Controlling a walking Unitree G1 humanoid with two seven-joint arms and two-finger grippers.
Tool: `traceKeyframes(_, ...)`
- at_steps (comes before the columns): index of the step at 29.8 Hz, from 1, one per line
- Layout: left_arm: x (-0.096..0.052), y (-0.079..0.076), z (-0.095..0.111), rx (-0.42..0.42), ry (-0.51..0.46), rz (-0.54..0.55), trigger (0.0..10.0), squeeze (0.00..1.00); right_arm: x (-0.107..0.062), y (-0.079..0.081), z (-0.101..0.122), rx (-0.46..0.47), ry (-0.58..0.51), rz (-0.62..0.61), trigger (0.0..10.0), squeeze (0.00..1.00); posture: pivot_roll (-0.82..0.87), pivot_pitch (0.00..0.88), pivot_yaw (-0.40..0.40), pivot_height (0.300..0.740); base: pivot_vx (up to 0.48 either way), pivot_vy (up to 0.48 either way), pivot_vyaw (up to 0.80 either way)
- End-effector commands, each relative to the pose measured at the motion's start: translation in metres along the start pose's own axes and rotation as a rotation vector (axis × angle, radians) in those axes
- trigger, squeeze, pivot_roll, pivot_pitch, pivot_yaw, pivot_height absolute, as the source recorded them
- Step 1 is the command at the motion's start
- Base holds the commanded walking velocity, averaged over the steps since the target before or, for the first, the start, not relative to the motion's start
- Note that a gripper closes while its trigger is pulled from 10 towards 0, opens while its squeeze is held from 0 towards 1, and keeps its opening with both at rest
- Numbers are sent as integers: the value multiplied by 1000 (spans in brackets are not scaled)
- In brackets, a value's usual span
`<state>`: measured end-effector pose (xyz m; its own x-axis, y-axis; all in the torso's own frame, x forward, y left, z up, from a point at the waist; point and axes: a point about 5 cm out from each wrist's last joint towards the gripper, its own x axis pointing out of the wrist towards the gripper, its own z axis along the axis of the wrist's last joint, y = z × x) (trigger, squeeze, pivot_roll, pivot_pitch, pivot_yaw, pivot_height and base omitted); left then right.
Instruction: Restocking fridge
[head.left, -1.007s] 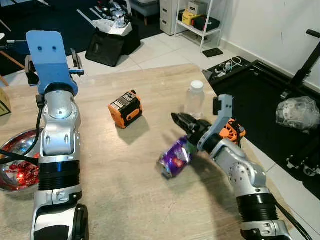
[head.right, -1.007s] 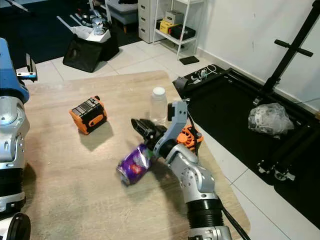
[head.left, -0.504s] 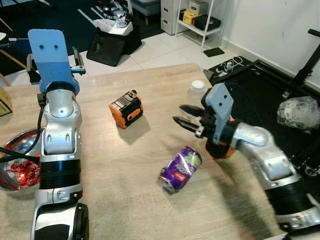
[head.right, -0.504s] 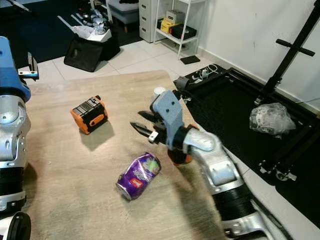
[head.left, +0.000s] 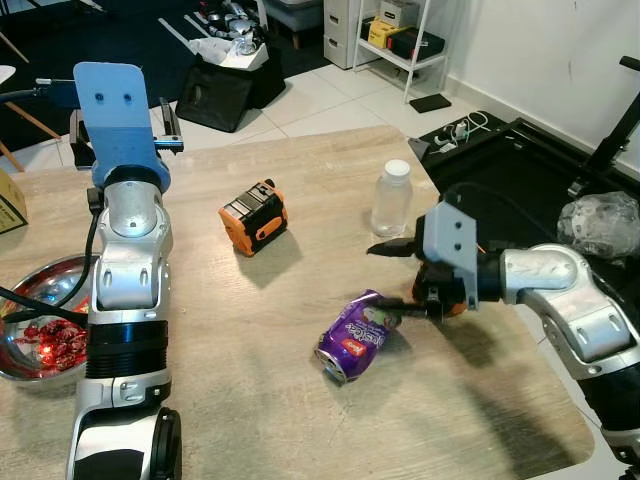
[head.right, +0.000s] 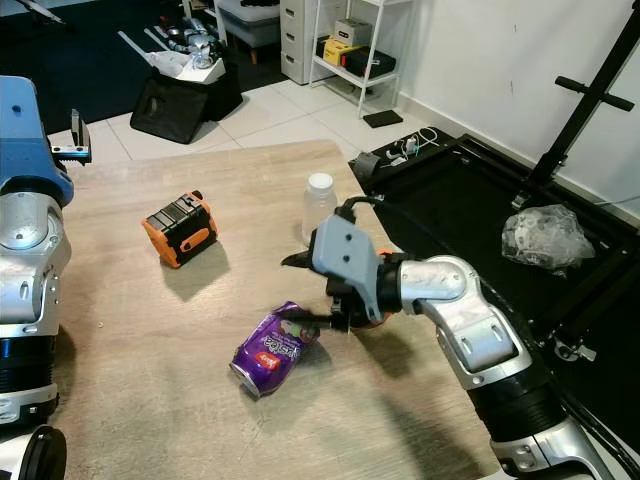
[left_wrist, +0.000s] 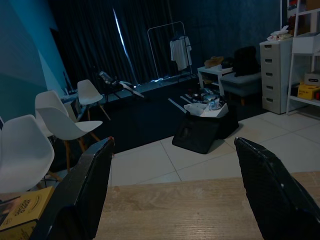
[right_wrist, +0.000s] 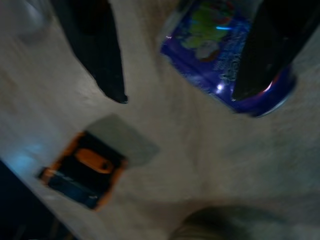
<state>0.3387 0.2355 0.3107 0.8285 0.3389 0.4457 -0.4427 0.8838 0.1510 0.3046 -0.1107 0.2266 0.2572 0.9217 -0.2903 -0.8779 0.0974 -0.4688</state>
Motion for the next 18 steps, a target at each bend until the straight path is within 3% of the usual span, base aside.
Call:
traceKeyframes(1,-2,-3,-8,-2,33,-15,10000,0,3,5,-1,-60,36,49,10000,1000,7,167,19,740,0,0,0)
traceKeyframes(9,-1,-2,-8,5,32,-17,10000,0,-3,-5,-5,-200,140,126,10000,1000,7,165,28,740,0,0,0)
traceKeyframes(12,-1,-3,-7,3,30,-19,10000,0,-5,-12,-2,-315,200,172,10000,1000,4,162,27,740,0,0,0)
traceKeyframes(14,-1,-4,-7,2,30,-19,10000,0,-5,-13,-2,-343,214,178,10000,1000,4,162,27,740,0,0,0)
traceKeyframes(15,-1,-4,-7,1,30,-20,10000,0,-2,-13,-3,-381,236,187,10000,0,3,162,25,740,0,0,0)
traceKeyframes(18,-1,-4,-8,0,31,-18,10000,0,15,-10,-9,-471,264,216,10000,0,12,165,20,740,0,0,0)
